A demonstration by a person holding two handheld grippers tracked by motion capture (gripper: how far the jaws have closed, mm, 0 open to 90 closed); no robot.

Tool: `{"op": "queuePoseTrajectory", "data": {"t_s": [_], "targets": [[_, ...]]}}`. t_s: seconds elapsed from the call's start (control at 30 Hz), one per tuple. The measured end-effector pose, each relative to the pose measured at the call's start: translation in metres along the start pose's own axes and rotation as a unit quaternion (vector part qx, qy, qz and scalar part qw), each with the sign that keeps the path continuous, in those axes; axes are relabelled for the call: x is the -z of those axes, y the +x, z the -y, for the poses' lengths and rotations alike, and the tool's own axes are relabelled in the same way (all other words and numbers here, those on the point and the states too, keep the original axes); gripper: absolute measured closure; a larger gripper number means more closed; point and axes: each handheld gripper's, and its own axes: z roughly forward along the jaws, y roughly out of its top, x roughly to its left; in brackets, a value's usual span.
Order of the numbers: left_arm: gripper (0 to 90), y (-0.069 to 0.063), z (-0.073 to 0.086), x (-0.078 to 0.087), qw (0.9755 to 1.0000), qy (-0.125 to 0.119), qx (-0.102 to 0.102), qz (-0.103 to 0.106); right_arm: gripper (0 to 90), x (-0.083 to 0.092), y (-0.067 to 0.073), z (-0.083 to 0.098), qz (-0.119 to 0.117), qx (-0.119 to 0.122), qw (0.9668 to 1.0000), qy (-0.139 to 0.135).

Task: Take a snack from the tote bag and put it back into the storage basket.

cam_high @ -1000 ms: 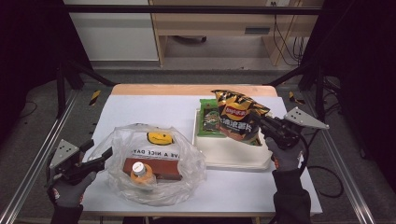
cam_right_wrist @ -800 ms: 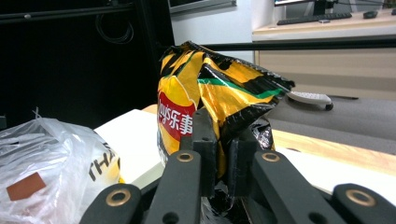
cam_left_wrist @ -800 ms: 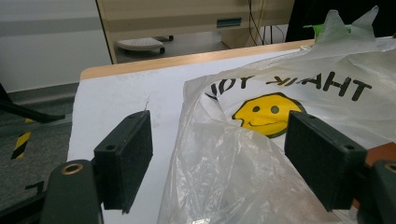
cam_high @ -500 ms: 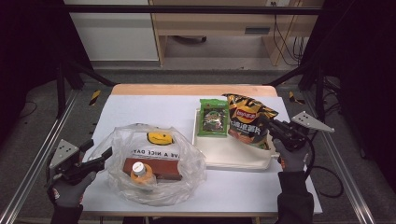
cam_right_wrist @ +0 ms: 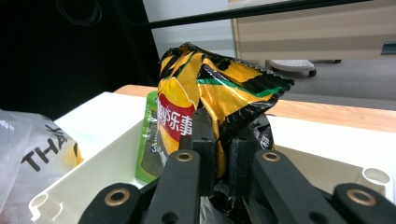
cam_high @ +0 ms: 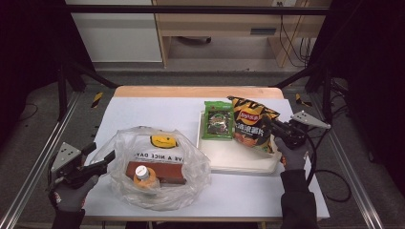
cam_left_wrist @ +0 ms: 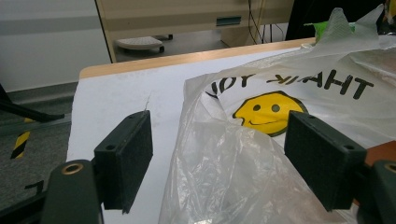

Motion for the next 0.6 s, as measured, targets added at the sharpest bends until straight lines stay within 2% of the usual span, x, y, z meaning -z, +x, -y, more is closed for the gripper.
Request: {"op": "queuePoseTrajectory", "data": {"t_s": [0.1,0.13,0.2,0.3,0.43,0.6], "targets": [[23.0,0.002,0.0,0.0,1.0,0.0,0.002,-0.001,82.8,-0.002,-0.002,0.0,0.01,-0.008,0.9999,0.002],[23.0,0.002,0.0,0.0,1.0,0.0,0.003,-0.001,81.2,-0.002,-0.003,0.0,0.02,-0.009,0.9998,0.003],[23.0,0.002,0.0,0.0,1.0,0.0,0.003,-0.001,78.5,-0.004,-0.005,0.0,0.048,0.006,0.9988,0.008],[23.1,0.001,0.0,0.0,1.0,0.001,0.002,-0.001,75.6,-0.006,-0.008,0.001,0.07,0.01,0.9974,0.01],[23.1,0.001,0.001,-0.001,1.0,0.003,0.002,0.0,69.6,-0.013,-0.014,0.001,0.101,0.008,0.9948,0.015],[23.1,0.0,0.002,-0.003,1.0,0.007,0.001,0.001,57.5,-0.02,-0.02,0.002,0.136,0.022,0.9899,0.034]]}}
